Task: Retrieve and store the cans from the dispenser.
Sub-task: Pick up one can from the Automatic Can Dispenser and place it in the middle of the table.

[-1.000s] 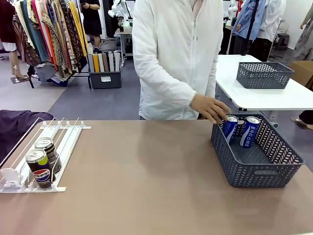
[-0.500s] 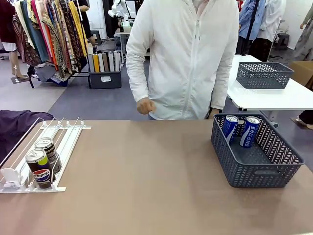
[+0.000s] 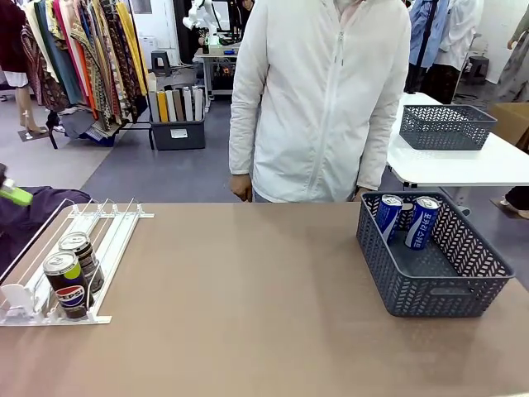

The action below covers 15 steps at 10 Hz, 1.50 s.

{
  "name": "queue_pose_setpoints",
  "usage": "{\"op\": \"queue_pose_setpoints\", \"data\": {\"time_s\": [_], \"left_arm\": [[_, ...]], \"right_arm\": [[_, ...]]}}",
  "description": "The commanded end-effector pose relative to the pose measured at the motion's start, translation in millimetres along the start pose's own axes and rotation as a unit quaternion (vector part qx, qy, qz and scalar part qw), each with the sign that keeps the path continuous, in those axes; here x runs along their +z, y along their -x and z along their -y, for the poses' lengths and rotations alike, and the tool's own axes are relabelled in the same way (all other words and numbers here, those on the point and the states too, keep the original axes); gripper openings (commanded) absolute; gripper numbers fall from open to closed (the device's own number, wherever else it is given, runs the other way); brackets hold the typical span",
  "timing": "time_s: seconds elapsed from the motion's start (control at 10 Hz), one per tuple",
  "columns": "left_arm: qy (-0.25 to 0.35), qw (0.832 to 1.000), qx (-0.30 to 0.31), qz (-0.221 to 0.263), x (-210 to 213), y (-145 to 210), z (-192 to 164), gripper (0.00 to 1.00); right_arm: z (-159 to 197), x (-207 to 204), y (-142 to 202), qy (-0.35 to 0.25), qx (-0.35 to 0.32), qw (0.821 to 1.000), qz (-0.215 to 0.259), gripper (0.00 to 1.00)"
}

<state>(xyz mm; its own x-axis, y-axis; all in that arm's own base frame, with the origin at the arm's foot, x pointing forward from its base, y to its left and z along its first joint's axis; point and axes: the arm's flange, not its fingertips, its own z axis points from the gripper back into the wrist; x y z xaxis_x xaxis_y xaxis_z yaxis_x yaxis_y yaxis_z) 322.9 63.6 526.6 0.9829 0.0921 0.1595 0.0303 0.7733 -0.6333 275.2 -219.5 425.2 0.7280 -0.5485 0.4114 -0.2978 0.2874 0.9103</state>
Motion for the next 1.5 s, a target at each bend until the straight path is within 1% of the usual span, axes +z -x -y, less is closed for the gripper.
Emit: {"op": "queue_pose_setpoints", "data": {"time_s": [0.0,0.1,0.2,0.3,0.4,0.5,0.6,0.8,0.9,1.0,1.1,1.2,1.3,1.4], "left_arm": [[-0.129,0.990,-0.028,-0.042,-15,13,34,1.00],[-0.226,0.973,-0.043,-0.006,-28,13,47,1.00],[-0.236,0.969,-0.068,-0.005,-36,15,58,1.00],[-0.280,0.957,-0.078,0.021,-47,16,68,1.00],[-0.303,0.948,-0.086,0.047,-55,15,74,1.00],[-0.280,0.956,-0.061,0.062,-58,13,81,1.00],[-0.276,0.956,-0.097,0.017,-45,13,82,1.00],[-0.276,0.956,-0.097,0.017,-45,13,82,1.00],[-0.277,0.955,-0.099,0.031,-53,13,84,1.00],[-0.288,0.955,-0.068,0.023,-71,4,74,1.00],[-0.270,0.960,-0.069,0.003,-86,-4,64,1.00],[-0.271,0.961,-0.052,0.010,-99,-9,56,1.00],[-0.268,0.962,-0.041,-0.005,-111,-15,49,1.00],[-0.287,0.958,-0.020,0.001,-121,-21,42,1.00]], "right_arm": [[-3,0,-3,-0.007,-0.001,1.000,0.006,1.00],[-3,0,-3,-0.007,-0.001,1.000,0.006,1.00],[-3,0,-3,-0.007,-0.001,1.000,0.006,1.00],[-3,0,-3,-0.007,-0.001,1.000,0.006,1.00],[-3,0,-3,-0.007,-0.001,1.000,0.006,1.00],[-3,0,-3,-0.007,-0.001,1.000,0.006,1.00],[-3,0,-3,-0.007,-0.001,1.000,0.006,1.00],[-3,0,-3,-0.007,-0.001,1.000,0.006,1.00],[-3,0,-3,-0.007,-0.001,1.000,0.006,1.00],[-3,0,-3,-0.007,-0.001,1.000,0.006,1.00],[-3,0,-3,-0.007,-0.001,1.000,0.006,1.00],[-3,0,-3,-0.007,-0.001,1.000,0.006,1.00],[-3,0,-3,-0.007,-0.001,1.000,0.006,1.00],[-3,0,-3,-0.007,-0.001,1.000,0.006,1.00]]}}
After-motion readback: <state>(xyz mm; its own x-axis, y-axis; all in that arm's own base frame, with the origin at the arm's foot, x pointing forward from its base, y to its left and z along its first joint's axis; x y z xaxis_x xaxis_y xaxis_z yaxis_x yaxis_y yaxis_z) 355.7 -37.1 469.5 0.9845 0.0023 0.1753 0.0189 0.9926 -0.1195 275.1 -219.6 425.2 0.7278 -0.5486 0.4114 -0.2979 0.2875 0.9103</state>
